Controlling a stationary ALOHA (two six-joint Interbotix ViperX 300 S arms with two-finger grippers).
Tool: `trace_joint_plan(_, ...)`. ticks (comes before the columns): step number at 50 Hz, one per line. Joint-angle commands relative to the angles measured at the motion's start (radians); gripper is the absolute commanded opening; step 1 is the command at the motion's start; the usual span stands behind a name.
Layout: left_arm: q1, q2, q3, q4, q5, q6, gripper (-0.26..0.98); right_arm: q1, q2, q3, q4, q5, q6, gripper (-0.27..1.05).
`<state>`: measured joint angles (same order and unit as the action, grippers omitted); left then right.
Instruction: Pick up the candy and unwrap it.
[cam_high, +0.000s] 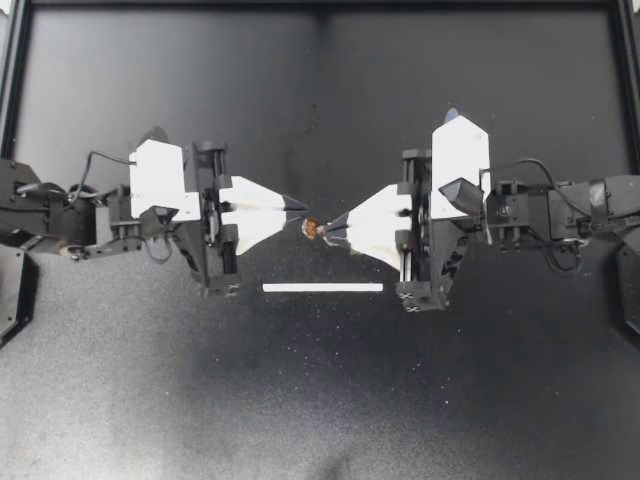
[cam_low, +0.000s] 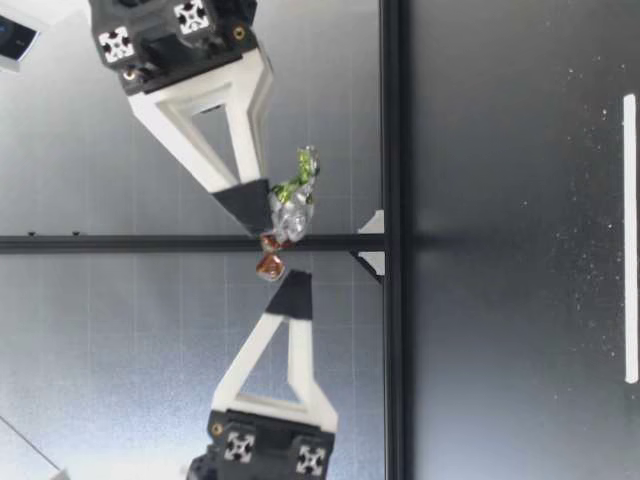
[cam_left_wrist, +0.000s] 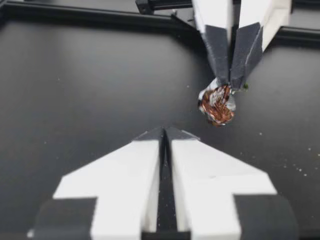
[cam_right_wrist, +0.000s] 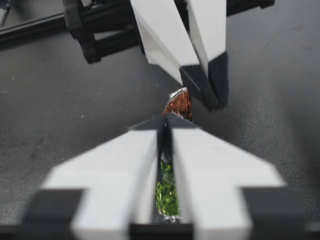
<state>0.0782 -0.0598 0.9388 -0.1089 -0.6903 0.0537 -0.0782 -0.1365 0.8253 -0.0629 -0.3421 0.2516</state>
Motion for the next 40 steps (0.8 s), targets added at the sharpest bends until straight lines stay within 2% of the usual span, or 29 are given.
trace_joint_plan(1,0.003,-0.038,0.0,0.002,-0.006,0.002,-0.03,-0.009,-0.009,-0.005,0.0,-0.003,-0.002,0.4)
trace_joint_plan(3,0.003,-0.048,0.005,0.003,-0.006,0.002,-0.03,-0.009,-0.011,-0.002,0.0,-0.003,-0.005,0.49)
trace_joint_plan(5,0.003,-0.055,0.008,0.002,-0.006,0.002,-0.03,-0.009,-0.011,-0.002,0.0,-0.005,-0.011,0.51)
trace_joint_plan(22,0.003,-0.066,0.029,0.003,-0.005,0.002,-0.03,-0.009,-0.041,0.04,0.0,-0.005,-0.078,0.47)
trace_joint_plan(25,0.003,-0.069,0.031,0.005,-0.005,0.002,-0.03,-0.009,-0.058,0.054,0.0,-0.006,-0.08,0.41)
trace_joint_plan(31,0.003,-0.078,0.038,0.006,-0.006,0.002,-0.03,-0.009,-0.097,0.084,0.003,-0.011,-0.08,0.2)
trace_joint_plan(35,0.003,-0.091,0.044,0.008,-0.006,0.002,-0.03,-0.009,-0.121,0.103,0.003,-0.011,-0.078,0.1)
trace_joint_plan(40,0.003,-0.114,0.06,0.008,-0.006,0.003,-0.03,-0.008,-0.15,0.13,0.003,-0.012,-0.075,0.07)
